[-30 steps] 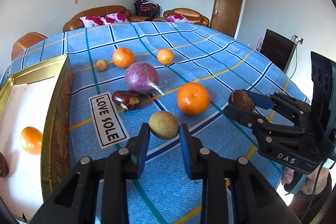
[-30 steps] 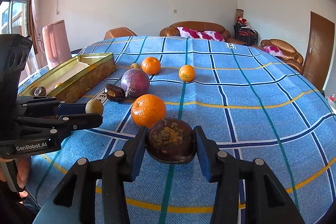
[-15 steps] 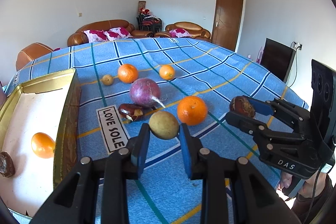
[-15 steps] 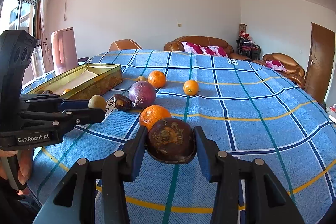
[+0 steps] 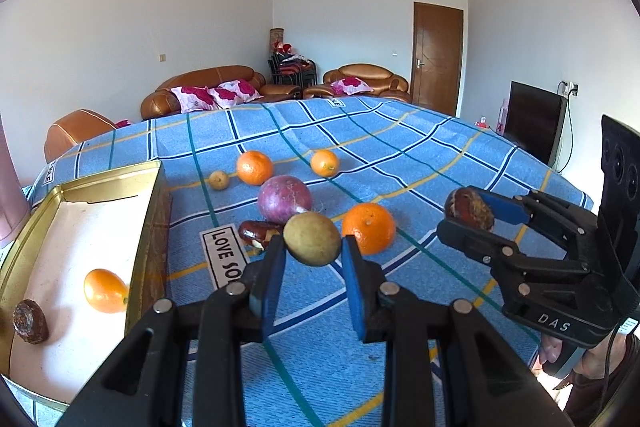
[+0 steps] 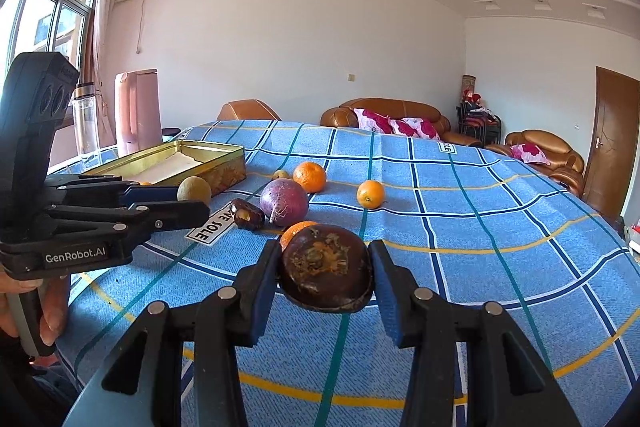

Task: Organize fruits
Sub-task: 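Lift and carry the yellow-green fruit and mangosteen toward the gold tin tray, then lower the yellow-green fruit into the tray with the left tool while the right tool holds the mangosteen above it, then open both tools to drop the yellow-green fruit and mangosteen into the tray, then move both open tools back over the fruits on the tablecloth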

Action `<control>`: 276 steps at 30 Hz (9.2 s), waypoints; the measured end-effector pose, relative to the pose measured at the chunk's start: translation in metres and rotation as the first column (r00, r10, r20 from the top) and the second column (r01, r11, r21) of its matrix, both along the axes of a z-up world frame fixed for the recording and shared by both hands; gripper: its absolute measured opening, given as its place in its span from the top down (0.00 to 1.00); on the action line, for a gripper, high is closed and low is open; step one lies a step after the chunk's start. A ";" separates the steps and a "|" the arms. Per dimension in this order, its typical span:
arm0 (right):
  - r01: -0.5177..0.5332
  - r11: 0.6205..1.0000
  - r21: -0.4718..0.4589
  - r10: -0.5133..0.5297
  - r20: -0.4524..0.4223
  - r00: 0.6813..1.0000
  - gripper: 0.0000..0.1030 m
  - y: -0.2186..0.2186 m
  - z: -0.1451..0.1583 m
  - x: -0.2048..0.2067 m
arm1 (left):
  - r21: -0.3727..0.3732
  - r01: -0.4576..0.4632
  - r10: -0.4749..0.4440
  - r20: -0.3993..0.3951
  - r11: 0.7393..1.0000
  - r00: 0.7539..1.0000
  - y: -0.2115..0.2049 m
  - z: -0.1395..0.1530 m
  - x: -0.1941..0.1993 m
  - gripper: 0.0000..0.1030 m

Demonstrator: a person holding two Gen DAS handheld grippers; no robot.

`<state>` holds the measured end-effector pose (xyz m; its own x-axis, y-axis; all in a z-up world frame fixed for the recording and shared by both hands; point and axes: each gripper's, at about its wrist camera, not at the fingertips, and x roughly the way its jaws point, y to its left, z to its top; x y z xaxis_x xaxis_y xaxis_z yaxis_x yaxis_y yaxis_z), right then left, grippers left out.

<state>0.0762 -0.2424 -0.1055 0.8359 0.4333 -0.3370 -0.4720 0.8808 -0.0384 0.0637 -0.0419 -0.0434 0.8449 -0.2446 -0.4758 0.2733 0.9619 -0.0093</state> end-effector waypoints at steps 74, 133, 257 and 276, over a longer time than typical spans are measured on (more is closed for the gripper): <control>-0.111 0.994 0.017 0.106 0.172 0.979 0.55 0.038 0.031 -0.024 | 0.015 -0.163 0.157 0.193 0.986 0.969 0.036 0.030 -0.027 0.71; -0.300 0.947 -0.115 0.311 0.087 0.947 0.55 0.176 0.048 0.008 | -0.017 -0.408 0.408 0.101 0.913 0.907 0.141 0.024 -0.026 0.71; -0.480 0.849 -0.221 0.450 -0.173 0.876 0.34 0.264 0.012 0.021 | 0.152 -0.517 0.531 -0.075 0.842 0.844 0.203 -0.003 -0.024 0.40; -0.418 0.894 -0.164 0.409 -0.083 0.909 0.28 0.237 0.023 0.014 | 0.144 -0.533 0.541 -0.019 0.834 0.841 0.188 0.012 -0.027 0.27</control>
